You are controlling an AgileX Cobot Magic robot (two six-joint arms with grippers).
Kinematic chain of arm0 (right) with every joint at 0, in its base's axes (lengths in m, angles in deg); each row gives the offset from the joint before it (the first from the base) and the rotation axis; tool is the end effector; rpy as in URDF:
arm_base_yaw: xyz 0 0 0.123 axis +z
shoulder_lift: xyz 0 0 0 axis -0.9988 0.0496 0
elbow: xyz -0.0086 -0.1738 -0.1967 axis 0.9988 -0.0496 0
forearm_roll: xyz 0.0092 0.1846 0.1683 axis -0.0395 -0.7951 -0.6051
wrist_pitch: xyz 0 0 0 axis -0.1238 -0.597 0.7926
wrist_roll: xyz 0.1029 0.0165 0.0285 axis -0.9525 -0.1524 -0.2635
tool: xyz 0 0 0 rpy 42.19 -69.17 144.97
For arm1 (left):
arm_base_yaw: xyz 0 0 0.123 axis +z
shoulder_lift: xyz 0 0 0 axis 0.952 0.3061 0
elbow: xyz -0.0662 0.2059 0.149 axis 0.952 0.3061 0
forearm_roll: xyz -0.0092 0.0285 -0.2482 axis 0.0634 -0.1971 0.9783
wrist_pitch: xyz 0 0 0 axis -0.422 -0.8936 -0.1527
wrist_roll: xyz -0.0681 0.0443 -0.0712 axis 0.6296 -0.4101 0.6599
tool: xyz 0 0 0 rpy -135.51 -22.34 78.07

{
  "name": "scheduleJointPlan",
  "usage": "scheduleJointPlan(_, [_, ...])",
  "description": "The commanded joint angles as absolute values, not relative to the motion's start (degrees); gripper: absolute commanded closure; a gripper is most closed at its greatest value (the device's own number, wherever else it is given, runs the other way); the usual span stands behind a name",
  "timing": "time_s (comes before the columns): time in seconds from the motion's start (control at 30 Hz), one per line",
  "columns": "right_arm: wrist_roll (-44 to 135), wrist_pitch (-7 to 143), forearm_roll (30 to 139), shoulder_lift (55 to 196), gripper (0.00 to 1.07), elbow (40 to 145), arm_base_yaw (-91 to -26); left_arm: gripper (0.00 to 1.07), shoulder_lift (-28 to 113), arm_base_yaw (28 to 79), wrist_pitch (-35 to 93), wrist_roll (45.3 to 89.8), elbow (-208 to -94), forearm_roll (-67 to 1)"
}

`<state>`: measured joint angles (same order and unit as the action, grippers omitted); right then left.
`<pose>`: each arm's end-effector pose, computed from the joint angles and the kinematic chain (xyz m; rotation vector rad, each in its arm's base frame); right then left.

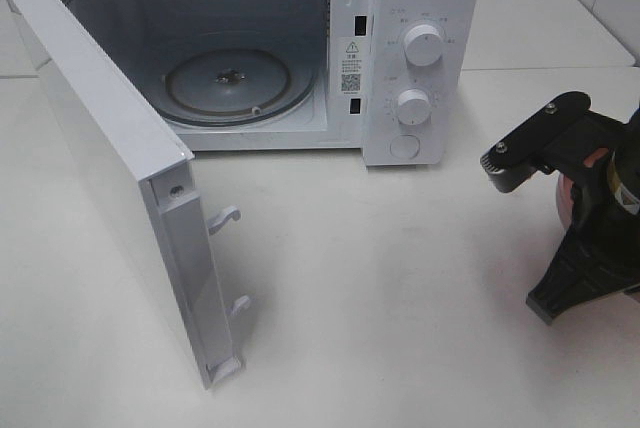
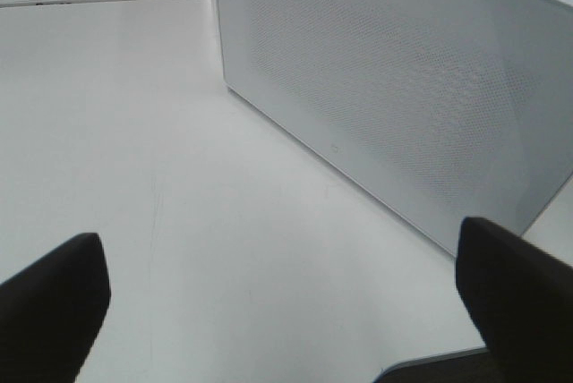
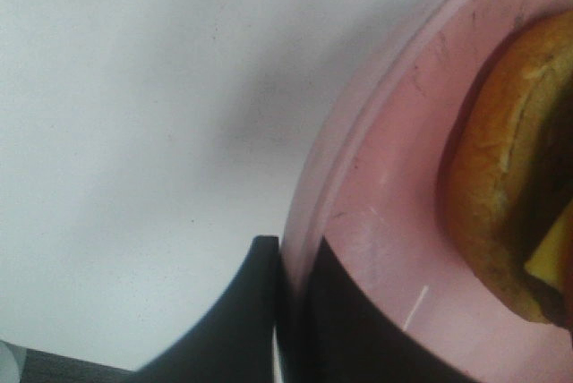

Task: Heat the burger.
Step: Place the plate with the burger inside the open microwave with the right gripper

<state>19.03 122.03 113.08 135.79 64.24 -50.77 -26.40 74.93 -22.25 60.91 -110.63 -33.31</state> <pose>0.2015 0.0990 0.1640 -0.7786 2.7314 -0.4376 0.0266 -0.0223 0.2745 0.1543 2.0173 -0.1511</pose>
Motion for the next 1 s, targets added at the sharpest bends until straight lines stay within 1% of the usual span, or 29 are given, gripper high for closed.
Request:
scheduleJointPlan(0.03, [19.5,124.4,116.9,133.8,1.07,63.3,-47.9,0.09,-27.8,74.8,-21.4,61.2,-110.4,-32.9])
scheduleJointPlan(0.13, [19.8,124.6,116.9,133.4,1.07,63.2,-47.2,0.09,-27.8,74.8,-21.4,61.2,-110.4,-32.9])
scheduleJointPlan(0.2, [20.9,125.9,117.0,132.4,1.07,62.3,-44.3,0.09,-27.8,74.8,-21.4,61.2,-110.4,-32.9])
scheduleJointPlan(0.37, [20.9,127.1,117.4,132.2,1.07,61.9,-42.2,0.09,-27.8,74.8,-21.4,61.2,-110.4,-32.9])
scheduleJointPlan(0.43, [20.9,127.0,118.0,132.2,1.07,61.5,-40.0,0.09,-27.8,74.8,-21.4,61.2,-110.4,-32.9])
scheduleJointPlan(0.47, [20.9,127.0,118.0,132.2,1.07,61.5,-40.0,0.09,-27.8,74.8,-21.4,61.2,-110.4,-32.9])
scheduleJointPlan(0.53, [21.0,127.1,118.8,132.2,1.07,61.5,-36.6,0.09,-27.8,74.8,-21.4,61.2,-110.4,-32.9])
scheduleJointPlan(0.57, [21.0,127.1,118.8,132.2,1.07,61.5,-36.6,0.09,-27.8,74.8,-21.4,61.2,-110.4,-32.9])
scheduleJointPlan(0.73, [21.5,127.1,118.9,132.2,1.07,61.5,-31.6,0.09,-27.8,74.8,-21.4,61.2,-110.4,-32.9])
scheduleJointPlan(0.9, [22.9,126.8,118.9,132.2,1.07,61.5,-29.6,0.09,-27.8,74.8,-21.4,61.2,-110.4,-32.9])
scheduleJointPlan(0.97, [24.0,126.7,119.8,132.2,1.07,61.5,-27.2,0.09,-27.8,74.8,-21.4,61.2,-110.4,-32.9])
scheduleJointPlan(1.0, [24.0,126.7,119.8,132.2,1.07,61.5,-27.2,0.09,-27.8,74.8,-21.4,61.2,-110.4,-32.9])
